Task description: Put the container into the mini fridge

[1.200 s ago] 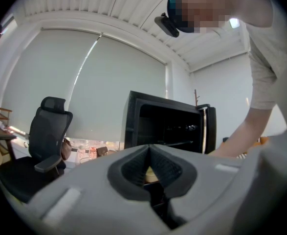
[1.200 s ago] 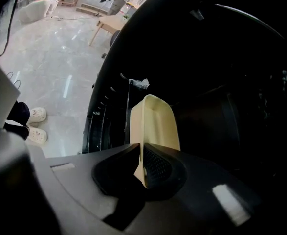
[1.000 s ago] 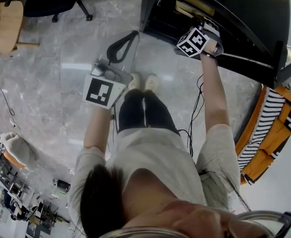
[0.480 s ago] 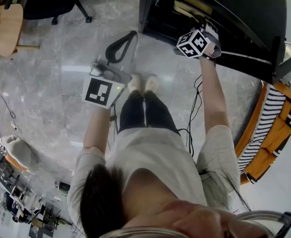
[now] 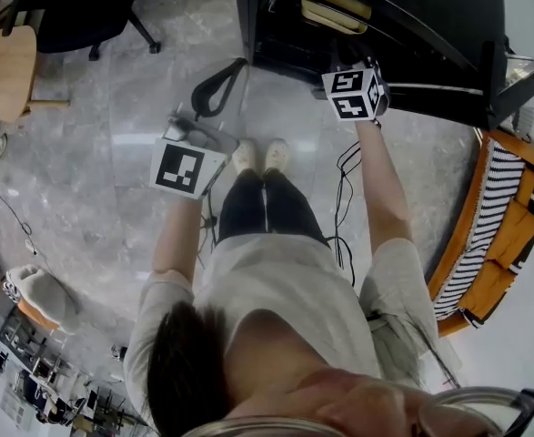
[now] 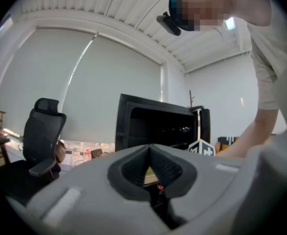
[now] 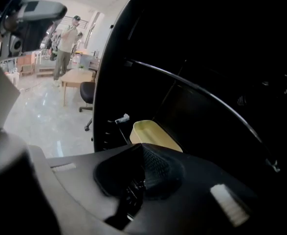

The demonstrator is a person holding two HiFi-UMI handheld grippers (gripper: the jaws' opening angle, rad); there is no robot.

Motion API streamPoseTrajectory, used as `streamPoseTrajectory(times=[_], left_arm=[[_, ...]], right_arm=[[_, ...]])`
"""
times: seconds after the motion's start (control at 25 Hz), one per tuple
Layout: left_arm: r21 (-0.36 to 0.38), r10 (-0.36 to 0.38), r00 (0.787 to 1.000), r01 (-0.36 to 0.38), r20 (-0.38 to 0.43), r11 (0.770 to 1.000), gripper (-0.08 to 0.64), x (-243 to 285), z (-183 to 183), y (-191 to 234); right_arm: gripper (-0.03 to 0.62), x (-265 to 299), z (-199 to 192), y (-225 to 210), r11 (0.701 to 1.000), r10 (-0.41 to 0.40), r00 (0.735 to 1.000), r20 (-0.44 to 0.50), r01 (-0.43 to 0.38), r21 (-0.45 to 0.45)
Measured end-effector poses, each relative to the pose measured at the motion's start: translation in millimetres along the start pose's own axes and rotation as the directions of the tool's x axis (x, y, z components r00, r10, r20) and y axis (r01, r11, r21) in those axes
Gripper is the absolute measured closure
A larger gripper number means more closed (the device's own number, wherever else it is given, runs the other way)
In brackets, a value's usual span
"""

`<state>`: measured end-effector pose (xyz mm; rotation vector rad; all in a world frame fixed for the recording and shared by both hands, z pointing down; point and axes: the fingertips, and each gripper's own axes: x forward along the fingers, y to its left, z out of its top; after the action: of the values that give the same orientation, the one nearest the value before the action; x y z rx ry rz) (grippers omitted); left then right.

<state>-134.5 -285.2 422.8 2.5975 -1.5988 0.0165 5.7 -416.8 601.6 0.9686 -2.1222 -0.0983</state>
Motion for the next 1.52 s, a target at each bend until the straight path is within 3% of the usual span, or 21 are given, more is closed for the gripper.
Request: streamPoseTrajectory(times=[0.56,1.52], left_arm=[[0.016,-0.071,0.997,0.071,-0.017,0.997,0.558,-4.8,9.7,-35.2],[0.074,-0.155,0.988,0.154,0.007,0.985,0.558,-33.6,57.0,-103.0]], right_arm=[[0.595,-88.8,12.4,8.2,0.961,-0.024,0.984,0.178,-0.026,0.275],[0.595,-258.5,49.0,23.9,0.911,-0.144,0.911,0.387,-0.031,0.411]])
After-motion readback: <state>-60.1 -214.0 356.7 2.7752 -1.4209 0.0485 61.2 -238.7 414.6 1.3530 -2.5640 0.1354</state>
